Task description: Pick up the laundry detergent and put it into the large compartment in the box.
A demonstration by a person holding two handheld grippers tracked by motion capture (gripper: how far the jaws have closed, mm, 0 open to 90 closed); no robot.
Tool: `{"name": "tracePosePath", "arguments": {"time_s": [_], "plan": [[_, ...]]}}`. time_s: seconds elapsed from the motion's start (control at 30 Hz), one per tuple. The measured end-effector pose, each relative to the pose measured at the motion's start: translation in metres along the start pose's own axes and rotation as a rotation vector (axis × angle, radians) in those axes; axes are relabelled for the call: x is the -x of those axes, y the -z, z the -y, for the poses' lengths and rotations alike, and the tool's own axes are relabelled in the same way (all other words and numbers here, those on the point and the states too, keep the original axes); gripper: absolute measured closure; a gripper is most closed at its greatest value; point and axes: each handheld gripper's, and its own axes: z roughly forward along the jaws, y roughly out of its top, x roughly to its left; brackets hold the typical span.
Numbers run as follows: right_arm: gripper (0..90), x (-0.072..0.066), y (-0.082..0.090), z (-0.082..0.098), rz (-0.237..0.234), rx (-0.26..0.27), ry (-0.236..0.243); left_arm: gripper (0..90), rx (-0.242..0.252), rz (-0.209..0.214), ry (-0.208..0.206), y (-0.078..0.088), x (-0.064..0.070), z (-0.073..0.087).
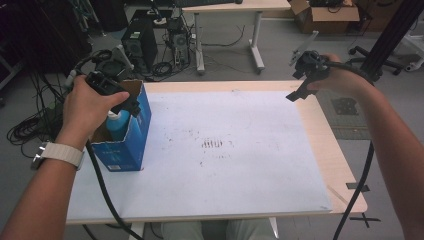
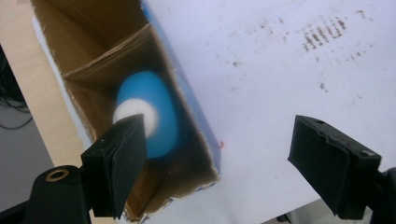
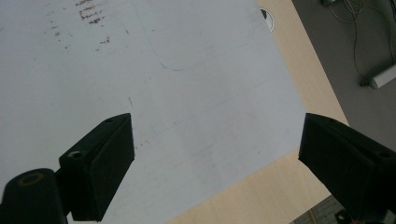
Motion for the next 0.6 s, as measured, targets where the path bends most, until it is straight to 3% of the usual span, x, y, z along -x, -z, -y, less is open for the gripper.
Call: {"name": "tracePosePath", "arguments": {"time_s": [0.1,0.17,0.2,0.23,0.27,0.5,0.57,0.6], "plan": [[10.6,-0.001,0.001,-0.001,0.001,0.0,0.002,19.3,0.004,0.009,-0.034,0.003,0.008,-0.001],[10.6,-0.002,0.001,-0.001,0.001,-0.001,0.003,19.3,0.011,0.022,-0.078,0.006,0.02,-0.001],[10.6,-0.002,0.001,-0.001,0.001,-0.001,0.003,19.4,0.011,0.022,-0.078,0.006,0.02,-0.001],[10.6,-0.002,0.001,-0.001,0.001,0.001,0.004,19.4,0.016,0.031,-0.106,0.007,0.028,-0.001],[10.6,-0.002,0.001,-0.001,0.001,0.001,0.004,19.4,0.016,0.031,-0.106,0.007,0.028,-0.001],[10.6,-0.003,0.001,-0.002,0.001,0.0,0.005,19.7,0.022,0.063,-0.236,0.012,0.065,-0.003],[10.6,-0.003,0.001,-0.002,0.0,-0.001,0.006,19.7,0.031,0.091,-0.276,0.013,0.079,-0.004],[10.6,-0.003,0.001,-0.002,0.0,-0.001,0.006,19.6,0.031,0.091,-0.276,0.013,0.079,-0.004]]}}
